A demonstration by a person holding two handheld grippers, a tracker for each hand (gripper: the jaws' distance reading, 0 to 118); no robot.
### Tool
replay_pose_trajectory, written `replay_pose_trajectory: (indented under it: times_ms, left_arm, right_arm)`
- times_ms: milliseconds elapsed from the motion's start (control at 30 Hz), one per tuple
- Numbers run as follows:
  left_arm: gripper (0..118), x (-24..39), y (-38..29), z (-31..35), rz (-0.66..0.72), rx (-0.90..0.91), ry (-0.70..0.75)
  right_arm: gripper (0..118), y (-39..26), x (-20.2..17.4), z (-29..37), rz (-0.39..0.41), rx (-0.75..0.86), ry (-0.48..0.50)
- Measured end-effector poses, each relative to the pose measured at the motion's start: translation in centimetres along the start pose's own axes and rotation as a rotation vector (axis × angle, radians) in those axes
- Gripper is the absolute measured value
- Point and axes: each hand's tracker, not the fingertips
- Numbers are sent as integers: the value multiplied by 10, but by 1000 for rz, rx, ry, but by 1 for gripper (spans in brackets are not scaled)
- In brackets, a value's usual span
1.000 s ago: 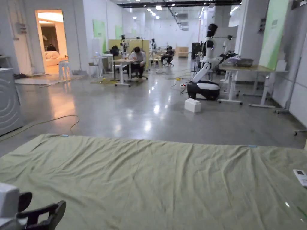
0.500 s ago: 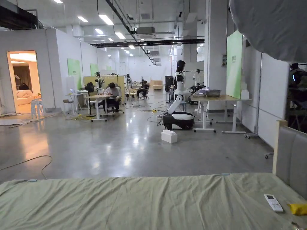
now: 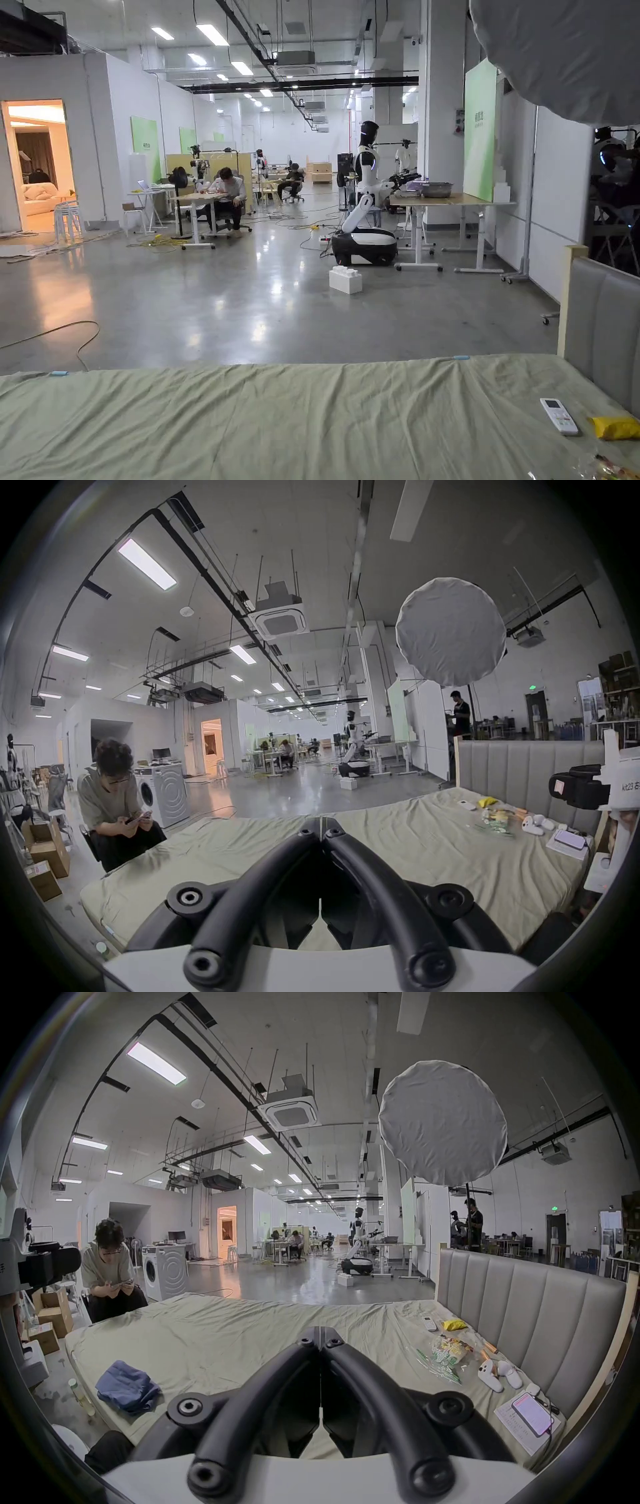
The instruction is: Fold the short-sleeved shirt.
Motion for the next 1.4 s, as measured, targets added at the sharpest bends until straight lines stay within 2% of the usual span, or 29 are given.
replay_pose_trajectory:
  times_ms: [333,467,1167,1200,1233,1267,1333,1400]
  left_arm:
    - [0,-5,0,-6,77,-16,-18]
    - [0,0,-1,-7,35,-29,-10]
    - [0,-6,0,-6,39,-38,7]
    - [1,-7,0,-6,41,-33,10]
    - [3,-7,0,-5,47,-27,15]
    - [13,-7,0,-5,49,-22,20]
    - [27,-10,1,-4,48,-15,17]
    - [31,-10,1,-5,44,-14,5]
  right_arm:
    - [0,3,-2,1,16,3,29]
    - [0,3,-1,1,-19,1,29]
    - [1,10,-9,4,24,8,33]
    - [4,11,-9,4,26,7,32]
    - [12,11,-10,4,30,8,28]
    - [29,11,-10,4,32,9,26]
    - [51,12,-10,5,39,16,25]
    - [55,11,-10,4,29,10,34]
